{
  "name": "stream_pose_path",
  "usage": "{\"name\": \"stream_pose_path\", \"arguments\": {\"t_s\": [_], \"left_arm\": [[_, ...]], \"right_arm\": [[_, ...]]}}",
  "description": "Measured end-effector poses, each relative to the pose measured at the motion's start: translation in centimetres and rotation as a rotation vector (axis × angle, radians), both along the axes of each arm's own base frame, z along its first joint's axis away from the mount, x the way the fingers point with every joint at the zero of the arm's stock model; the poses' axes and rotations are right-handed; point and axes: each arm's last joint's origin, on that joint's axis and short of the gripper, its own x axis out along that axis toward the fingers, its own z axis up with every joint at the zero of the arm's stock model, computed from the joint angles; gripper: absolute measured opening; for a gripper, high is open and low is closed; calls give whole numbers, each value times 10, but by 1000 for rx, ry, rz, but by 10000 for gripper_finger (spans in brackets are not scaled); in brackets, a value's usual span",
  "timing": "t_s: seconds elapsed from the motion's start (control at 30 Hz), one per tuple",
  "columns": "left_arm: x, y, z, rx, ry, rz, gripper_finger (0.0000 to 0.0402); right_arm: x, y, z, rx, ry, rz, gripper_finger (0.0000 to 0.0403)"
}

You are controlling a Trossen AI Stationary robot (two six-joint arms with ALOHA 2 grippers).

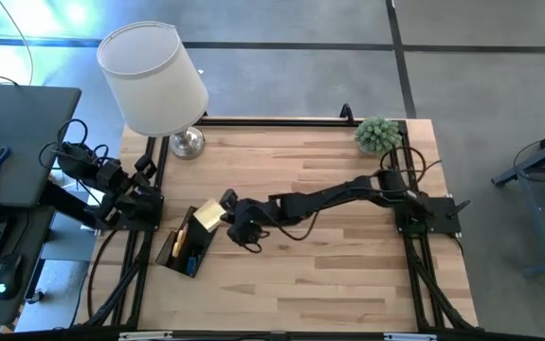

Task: Pick and place office supplies into organizer
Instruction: Put the yellow sticky note into the desk organizer

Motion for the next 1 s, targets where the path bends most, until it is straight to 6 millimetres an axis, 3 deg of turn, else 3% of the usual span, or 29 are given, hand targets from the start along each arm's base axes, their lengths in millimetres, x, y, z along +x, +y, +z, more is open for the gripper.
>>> {"name": "stream_pose_path", "arguments": {"t_s": [0.23, 0.7, 1.0], "left_arm": [[0, 0, -1, 6, 8, 1, 131], [1, 2, -2, -21, 27, 94, 131], [6, 2, -3, -78, 70, 164, 131]], "right_arm": [[13, -12, -1, 31, -2, 170, 0], [24, -31, -30, 52, 25, 267, 0], [25, -53, -30, 56, 6, 330, 0]]}}
